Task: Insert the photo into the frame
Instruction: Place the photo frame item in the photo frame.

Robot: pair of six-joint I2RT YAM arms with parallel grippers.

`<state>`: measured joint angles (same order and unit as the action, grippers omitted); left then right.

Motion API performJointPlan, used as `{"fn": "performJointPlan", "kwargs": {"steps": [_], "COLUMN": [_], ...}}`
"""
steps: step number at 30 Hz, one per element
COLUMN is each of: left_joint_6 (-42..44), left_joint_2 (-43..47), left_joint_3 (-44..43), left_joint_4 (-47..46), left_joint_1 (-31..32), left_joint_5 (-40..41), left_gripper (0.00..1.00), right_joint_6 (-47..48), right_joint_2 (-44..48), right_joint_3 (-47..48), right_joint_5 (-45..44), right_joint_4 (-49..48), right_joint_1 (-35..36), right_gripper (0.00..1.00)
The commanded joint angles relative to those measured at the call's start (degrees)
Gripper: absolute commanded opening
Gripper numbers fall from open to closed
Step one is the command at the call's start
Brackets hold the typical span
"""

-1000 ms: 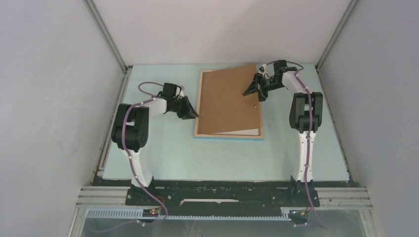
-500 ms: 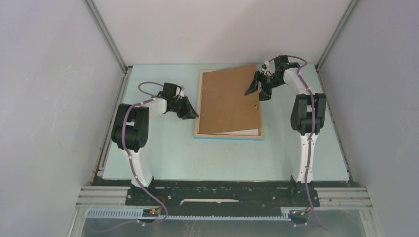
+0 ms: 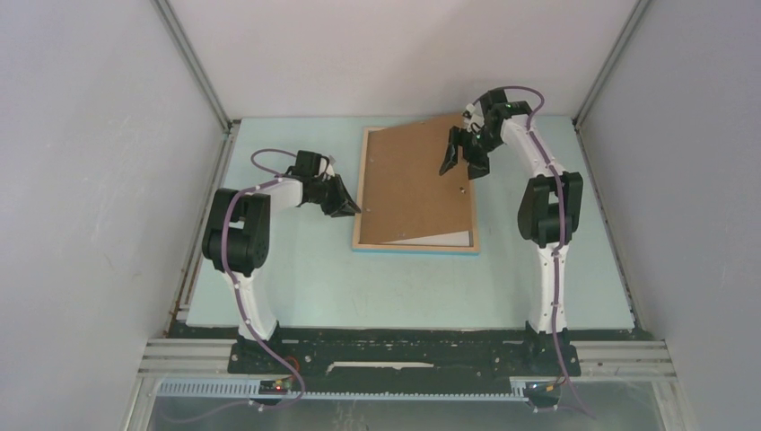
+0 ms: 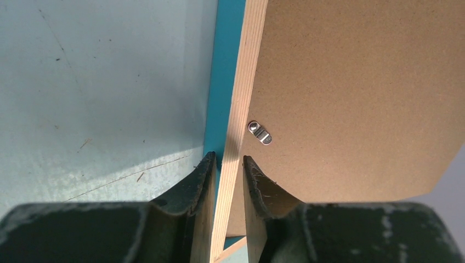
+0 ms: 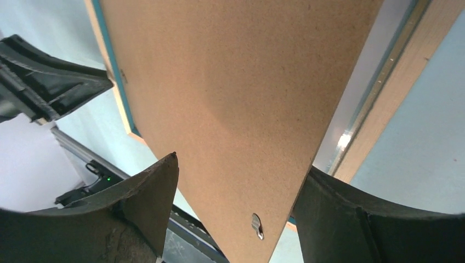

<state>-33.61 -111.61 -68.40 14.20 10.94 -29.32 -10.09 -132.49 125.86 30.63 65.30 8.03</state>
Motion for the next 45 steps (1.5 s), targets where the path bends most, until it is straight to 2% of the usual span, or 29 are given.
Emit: {"fn": "performJointPlan", "kwargs": {"steps": [1,18,22,25,31,35,38,40,45], "left_joint_6": [-0.42,-0.41,-0.41,-0.22,2.22,3.41,3.43,2.43,1.42], "left_joint_2": [2.41,2.85,3.05,3.19,5.77,6.58,5.93,4.87,3.44], "left_joint_3": [-2.44,-2.53,-2.43,-2.5,-2.97,-3.13,-3.27,-3.19,-2.9], "left_joint_4": [-1.44,-1.45,-1.45,-1.41,0.44,1.19,1.64,1.22,0.08], "left_joint_1": [-0.37,-0.41,-0.41,-0.42,-0.39,-0.33,-0.24,-0.22,-0.22], "left_joint_5": [-2.28,-2.33,-2.19,-1.8,1.63,3.82,3.51,2.17,0.99], "left_gripper": [0.26,0.25,0.25,0.26,0.37,0.39,0.39,0.38,0.37], "right_joint_6": [1.29,1.43,1.65,1.57,-3.47,-10.95,-16.46,-19.76,-23.37], "right_joint_2": [0.03,0.08,1.45,4.64,10.99,12.02,10.67,9.72,7.54], "right_joint_3": [1.61,2.64,-0.11,-5.63,-18.82,-23.83,-25.1,-25.27,-25.68], "right_joint_5": [-5.17,-10.06,-11.06,-11.73,-3.17,0.77,3.34,2.46,2.44], "right_joint_4": [2.88,4.94,3.28,-1.79,-18.38,-30.89,-38.9,-42.69,-48.67], "right_joint_1": [-0.11,0.37,0.51,1.92,5.79,9.72,12.74,14.3,17.26], "right_gripper": [0.8,0.8,0.79,0.78,0.59,0.39,0.33,0.25,0.2]}}
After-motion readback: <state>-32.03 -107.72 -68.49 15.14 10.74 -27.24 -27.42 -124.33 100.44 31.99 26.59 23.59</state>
